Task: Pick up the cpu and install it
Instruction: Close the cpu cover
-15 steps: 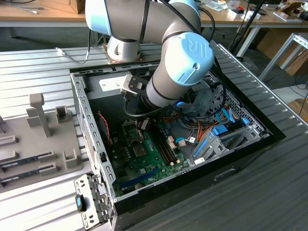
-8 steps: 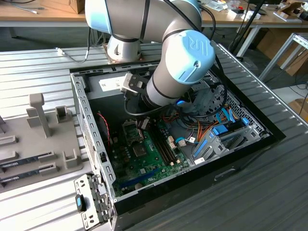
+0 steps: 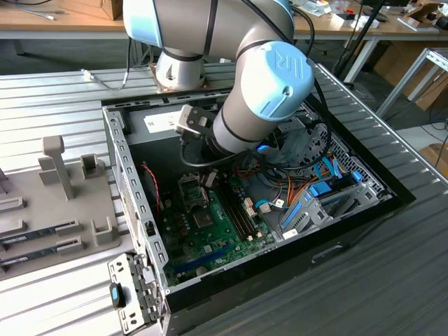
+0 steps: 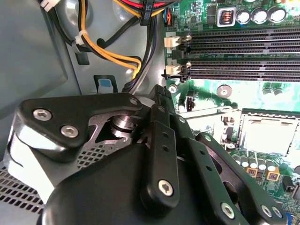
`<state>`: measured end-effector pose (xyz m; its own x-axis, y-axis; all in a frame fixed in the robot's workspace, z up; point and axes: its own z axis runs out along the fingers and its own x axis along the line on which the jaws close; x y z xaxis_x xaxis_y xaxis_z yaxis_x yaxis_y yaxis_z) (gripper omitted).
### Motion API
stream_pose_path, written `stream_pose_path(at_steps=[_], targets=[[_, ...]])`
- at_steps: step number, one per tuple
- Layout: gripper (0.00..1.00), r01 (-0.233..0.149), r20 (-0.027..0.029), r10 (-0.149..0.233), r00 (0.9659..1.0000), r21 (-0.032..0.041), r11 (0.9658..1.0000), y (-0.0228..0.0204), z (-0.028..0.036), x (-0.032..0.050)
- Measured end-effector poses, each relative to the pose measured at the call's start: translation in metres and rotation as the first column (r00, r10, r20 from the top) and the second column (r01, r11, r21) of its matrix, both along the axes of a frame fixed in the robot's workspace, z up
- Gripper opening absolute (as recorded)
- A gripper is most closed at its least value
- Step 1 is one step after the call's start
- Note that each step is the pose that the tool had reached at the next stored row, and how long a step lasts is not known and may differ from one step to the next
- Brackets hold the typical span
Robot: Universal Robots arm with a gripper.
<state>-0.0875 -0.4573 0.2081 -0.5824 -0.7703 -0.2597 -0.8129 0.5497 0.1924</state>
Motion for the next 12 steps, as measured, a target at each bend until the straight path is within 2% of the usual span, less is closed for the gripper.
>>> stream_pose_path(at_steps=[5, 12], targets=[[0.11, 0.000, 0.0000, 0.000, 1.0000, 0.0030, 1.0000, -0.0005, 0.0023, -0.0007], [0.11, -0.001, 0.0001, 0.001, 1.0000, 0.0113, 0.9999, -0.0012, 0.0075, -0.0010]])
